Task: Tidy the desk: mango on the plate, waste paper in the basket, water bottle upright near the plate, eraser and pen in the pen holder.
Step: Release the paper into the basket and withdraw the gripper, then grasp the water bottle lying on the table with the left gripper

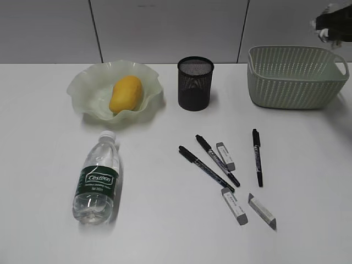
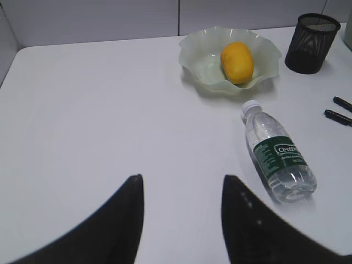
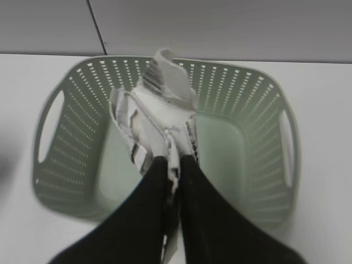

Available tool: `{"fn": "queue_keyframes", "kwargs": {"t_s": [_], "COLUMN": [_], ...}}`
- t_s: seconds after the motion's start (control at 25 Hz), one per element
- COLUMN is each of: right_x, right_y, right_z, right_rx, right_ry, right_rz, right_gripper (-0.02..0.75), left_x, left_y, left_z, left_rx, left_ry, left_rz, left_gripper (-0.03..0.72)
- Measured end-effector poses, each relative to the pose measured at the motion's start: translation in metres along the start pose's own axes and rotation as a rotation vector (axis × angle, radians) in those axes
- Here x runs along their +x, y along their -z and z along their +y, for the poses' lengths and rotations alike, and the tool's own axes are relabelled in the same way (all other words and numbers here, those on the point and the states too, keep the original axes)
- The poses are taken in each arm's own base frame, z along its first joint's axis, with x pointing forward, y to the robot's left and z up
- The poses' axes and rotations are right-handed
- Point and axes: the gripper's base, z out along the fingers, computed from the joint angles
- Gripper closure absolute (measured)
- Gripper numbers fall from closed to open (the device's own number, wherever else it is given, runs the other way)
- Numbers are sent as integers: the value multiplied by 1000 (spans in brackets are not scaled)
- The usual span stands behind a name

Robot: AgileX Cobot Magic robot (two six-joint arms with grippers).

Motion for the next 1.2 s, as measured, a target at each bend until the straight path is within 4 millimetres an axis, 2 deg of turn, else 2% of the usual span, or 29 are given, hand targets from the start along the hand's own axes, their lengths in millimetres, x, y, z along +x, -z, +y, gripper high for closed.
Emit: {"fn": "queue_keyframes", "kwargs": {"t_s": [0.04, 0.08, 0.16, 0.24, 0.32, 0.4, 0.44, 0.52, 0.68, 0.8, 0.96, 1.08, 1.2], "right_x": [-6, -4, -9, -10, -13, -15, -10, -1, 57, 109, 161, 189, 210], "right_y": [-14, -31, -49, -52, -41, -10, 7, 61, 160, 216, 272, 302, 321], "right_z": [-1, -1, -1, 0, 0, -1, -1, 2, 14, 19, 12, 6, 2], "right_rx": [1, 0, -6, -12, -11, -5, -3, -1, 14, -8, -25, -47, -69], "right_ry": [3, 5, 8, 13, 29, 45, 52, 75, 137, 123, 83, 43, 25], "right_rz": [3, 42, 112, 199, 244, 245, 247, 210, 182, 196, 188, 168, 69], "right_gripper": [673, 604, 400, 186, 137, 163, 177, 192, 228, 241, 245, 246, 248], "left_x": [0, 0, 0, 0, 0, 0, 0, 0, -4, -8, -13, -17, -23], "left_y": [0, 0, 0, 0, 0, 0, 0, 0, -9, -20, -36, -52, -69], "left_z": [0, 0, 0, 0, 0, 0, 0, 0, -2, -5, -10, -13, -18], "left_rx": [0, 0, 0, 0, 0, 0, 0, 0, -9, -19, -33, -45, -49], "left_ry": [0, 0, 0, 0, 0, 0, 0, 0, -13, -28, -49, -70, -88], "left_rz": [0, 0, 0, 0, 0, 0, 0, 1, 56, 127, 227, 318, 381], "left_gripper": [342, 344, 347, 347, 347, 347, 347, 347, 348, 348, 348, 348, 348]}}
